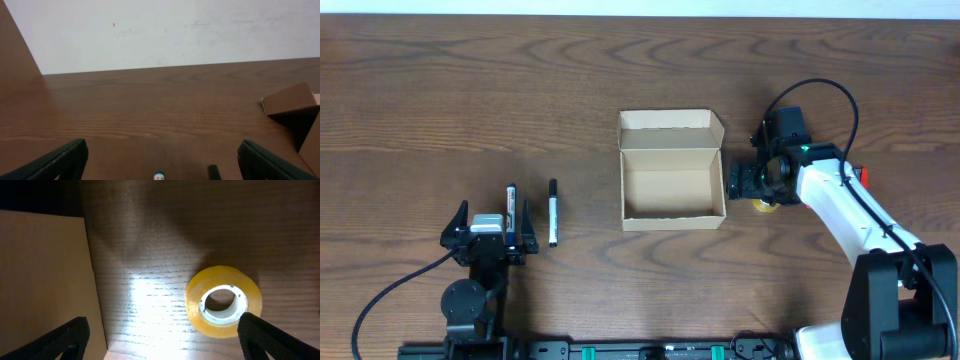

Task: Pack container
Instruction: 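Lower the right gripper and grasp the yellow tape roll, then carry the tape roll into the cardboard box and release, then move the right gripper to the red box cutter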

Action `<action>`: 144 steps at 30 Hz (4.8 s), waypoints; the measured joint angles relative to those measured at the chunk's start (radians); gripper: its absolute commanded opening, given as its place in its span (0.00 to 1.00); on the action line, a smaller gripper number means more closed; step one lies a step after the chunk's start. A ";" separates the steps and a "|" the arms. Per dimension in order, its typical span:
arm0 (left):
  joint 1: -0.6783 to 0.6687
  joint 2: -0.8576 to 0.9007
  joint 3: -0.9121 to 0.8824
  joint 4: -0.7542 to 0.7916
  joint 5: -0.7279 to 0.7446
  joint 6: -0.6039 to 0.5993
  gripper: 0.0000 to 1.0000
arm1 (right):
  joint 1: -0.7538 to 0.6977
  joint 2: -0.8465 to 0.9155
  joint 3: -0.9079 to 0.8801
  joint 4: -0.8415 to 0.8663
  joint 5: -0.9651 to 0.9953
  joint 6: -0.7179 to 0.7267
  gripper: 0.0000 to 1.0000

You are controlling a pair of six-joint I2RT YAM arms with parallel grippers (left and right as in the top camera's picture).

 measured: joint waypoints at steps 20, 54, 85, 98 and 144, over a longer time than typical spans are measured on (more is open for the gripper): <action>0.000 0.000 0.000 0.000 0.000 0.000 0.95 | 0.000 0.120 0.007 0.056 0.018 0.000 0.85; 0.000 0.000 0.000 0.000 0.000 0.000 0.96 | -0.003 0.155 0.020 0.017 0.017 0.002 0.68; 0.000 0.000 0.000 0.000 0.000 0.000 0.95 | -0.031 0.106 0.260 -0.026 0.018 0.023 0.01; 0.000 0.000 0.000 0.000 0.000 0.000 0.95 | 0.168 -0.096 0.490 -0.319 -0.239 -0.349 0.01; 0.000 0.000 0.000 0.000 0.000 0.000 0.95 | 0.410 0.384 0.488 -0.380 -0.135 -1.125 0.20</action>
